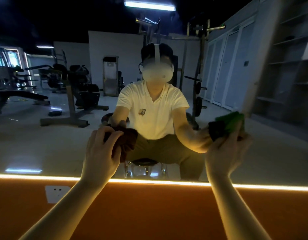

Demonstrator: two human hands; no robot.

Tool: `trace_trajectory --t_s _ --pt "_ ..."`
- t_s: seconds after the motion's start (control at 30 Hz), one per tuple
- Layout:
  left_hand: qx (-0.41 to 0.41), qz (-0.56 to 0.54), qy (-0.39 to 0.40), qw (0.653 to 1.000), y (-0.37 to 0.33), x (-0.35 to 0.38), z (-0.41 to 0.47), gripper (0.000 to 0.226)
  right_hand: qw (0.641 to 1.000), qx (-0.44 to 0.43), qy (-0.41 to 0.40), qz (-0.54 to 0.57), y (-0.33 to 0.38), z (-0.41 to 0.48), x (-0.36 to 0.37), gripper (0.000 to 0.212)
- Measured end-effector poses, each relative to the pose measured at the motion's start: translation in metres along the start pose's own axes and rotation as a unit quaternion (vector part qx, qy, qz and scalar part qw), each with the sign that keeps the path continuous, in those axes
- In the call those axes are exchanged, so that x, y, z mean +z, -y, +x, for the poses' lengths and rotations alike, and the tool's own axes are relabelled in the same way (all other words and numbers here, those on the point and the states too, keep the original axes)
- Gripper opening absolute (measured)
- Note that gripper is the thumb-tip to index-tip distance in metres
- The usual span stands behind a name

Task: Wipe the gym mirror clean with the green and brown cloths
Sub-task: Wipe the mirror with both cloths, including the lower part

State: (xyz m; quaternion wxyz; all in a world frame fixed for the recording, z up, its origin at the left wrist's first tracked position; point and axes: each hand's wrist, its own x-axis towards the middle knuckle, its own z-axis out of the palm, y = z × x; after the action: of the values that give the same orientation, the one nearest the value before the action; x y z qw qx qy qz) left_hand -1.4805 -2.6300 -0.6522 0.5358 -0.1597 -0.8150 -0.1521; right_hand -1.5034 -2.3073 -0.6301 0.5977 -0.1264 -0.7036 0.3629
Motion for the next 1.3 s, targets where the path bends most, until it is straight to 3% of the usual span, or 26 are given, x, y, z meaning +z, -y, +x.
trace_trajectory --t_s 0.07,0.13,0.23,0.33,0.4,0.47,0.57,0.63,0.7,0.83,0.93,1.0,1.07,1.17,1.3 --pt "0.01 0.0 0.01 1.0 0.001 -0.006 -0.002 0.044 0.999 -0.023 0.021 -0.002 0.026 -0.029 0.016 0.063" --pt "-0.005 -0.009 0.008 1.0 0.002 -0.013 -0.003 0.042 0.985 -0.142 0.094 0.006 0.055 -0.072 0.034 0.07" --pt "-0.072 -0.022 -0.016 0.997 0.01 -0.023 -0.007 0.035 0.907 -0.352 0.228 0.03 0.074 -0.129 0.046 0.059" --pt "-0.061 0.011 -0.003 0.998 0.018 -0.026 -0.016 0.038 0.853 -0.442 0.279 -0.001 0.05 -0.129 0.033 0.046" --pt "-0.016 0.031 0.015 0.999 0.02 -0.021 -0.021 0.04 0.882 -0.395 0.258 -0.006 0.02 -0.102 0.017 0.025" --pt "-0.004 0.031 0.026 0.999 0.019 -0.015 -0.022 0.041 0.942 -0.25 0.22 -0.042 -0.016 -0.067 -0.006 0.021" --pt "-0.015 0.026 0.03 0.999 0.014 -0.009 -0.023 0.041 0.99 -0.049 0.103 -0.087 -0.063 -0.039 -0.027 0.068" --pt "-0.017 0.025 0.032 0.999 0.011 -0.009 -0.024 0.041 0.994 0.024 0.077 -0.08 -0.06 -0.048 -0.023 0.079" --pt "-0.021 0.021 0.034 0.999 0.012 -0.012 -0.024 0.04 0.995 0.003 0.078 -0.062 -0.037 -0.074 -0.008 0.082" --pt "-0.07 0.005 0.02 0.997 0.019 -0.023 -0.025 0.037 0.972 -0.165 0.164 0.028 0.019 -0.15 0.027 0.074" --pt "-0.099 0.001 0.022 0.995 0.029 -0.03 -0.027 0.039 0.882 -0.355 0.303 0.057 0.04 -0.187 0.034 0.065" --pt "-0.102 0.001 0.013 0.995 0.036 -0.03 -0.027 0.035 0.829 -0.444 0.338 0.036 0.026 -0.179 0.03 0.055" --pt "-0.081 0.02 -0.002 0.997 0.041 -0.027 -0.024 0.03 0.84 -0.444 0.312 0.015 -0.003 -0.151 0.019 0.047" --pt "-0.07 0.038 -0.007 0.997 0.044 -0.022 -0.022 0.031 0.89 -0.383 0.245 -0.035 -0.048 -0.094 -0.008 0.058" --pt "-0.087 0.027 -0.041 0.995 0.049 -0.032 -0.015 0.031 0.972 -0.194 0.129 -0.04 -0.044 -0.062 -0.017 0.056"
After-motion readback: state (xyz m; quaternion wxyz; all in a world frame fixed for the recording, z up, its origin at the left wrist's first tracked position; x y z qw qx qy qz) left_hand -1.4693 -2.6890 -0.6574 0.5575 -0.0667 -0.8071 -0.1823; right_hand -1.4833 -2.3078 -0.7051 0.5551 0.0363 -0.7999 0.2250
